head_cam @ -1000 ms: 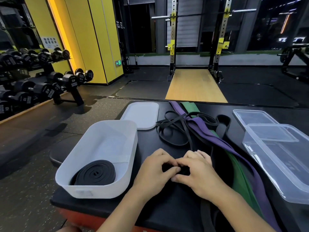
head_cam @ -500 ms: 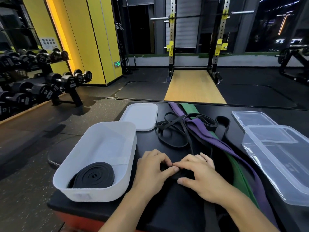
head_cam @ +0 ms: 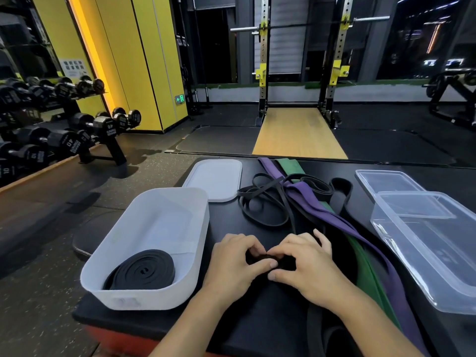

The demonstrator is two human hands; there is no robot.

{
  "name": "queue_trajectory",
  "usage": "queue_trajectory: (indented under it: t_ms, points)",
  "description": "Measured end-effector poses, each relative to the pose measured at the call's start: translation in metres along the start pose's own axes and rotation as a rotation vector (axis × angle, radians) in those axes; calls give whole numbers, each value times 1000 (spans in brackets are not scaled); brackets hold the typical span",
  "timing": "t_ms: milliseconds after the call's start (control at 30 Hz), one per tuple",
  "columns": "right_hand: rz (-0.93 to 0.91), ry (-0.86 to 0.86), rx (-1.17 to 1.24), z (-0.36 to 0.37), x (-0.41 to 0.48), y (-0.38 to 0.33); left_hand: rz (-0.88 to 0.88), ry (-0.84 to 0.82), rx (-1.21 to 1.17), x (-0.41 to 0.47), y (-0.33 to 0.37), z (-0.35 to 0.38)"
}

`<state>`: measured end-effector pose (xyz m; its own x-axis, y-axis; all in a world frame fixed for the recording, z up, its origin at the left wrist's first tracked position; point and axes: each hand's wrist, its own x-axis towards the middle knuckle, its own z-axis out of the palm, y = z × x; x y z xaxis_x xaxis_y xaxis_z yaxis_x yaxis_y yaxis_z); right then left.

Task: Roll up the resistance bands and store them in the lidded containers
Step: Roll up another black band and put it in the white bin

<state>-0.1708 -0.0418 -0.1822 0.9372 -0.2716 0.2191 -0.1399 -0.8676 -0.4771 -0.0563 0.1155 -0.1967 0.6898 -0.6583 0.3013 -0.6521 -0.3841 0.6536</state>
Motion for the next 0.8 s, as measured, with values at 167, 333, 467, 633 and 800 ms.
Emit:
queue_trajectory:
  t_ms: [167, 333, 467, 633, 800]
  points:
    - [-52, -35, -44, -2, -7, 3, -44, -11, -63, 2, 1, -2]
    - [-84, -85, 43, -3, -8, 5, -51, -32, -95, 2, 0, -3]
    - [-112, -46, 86, 1, -7, 8, -54, -38, -157, -1, -2, -4]
    - [-145, -6, 48, 5, -6, 2, -22, -51, -191, 1, -3, -2]
    - [-115, 25, 61, 6, -8, -5, 28, -9, -52, 1, -3, -2]
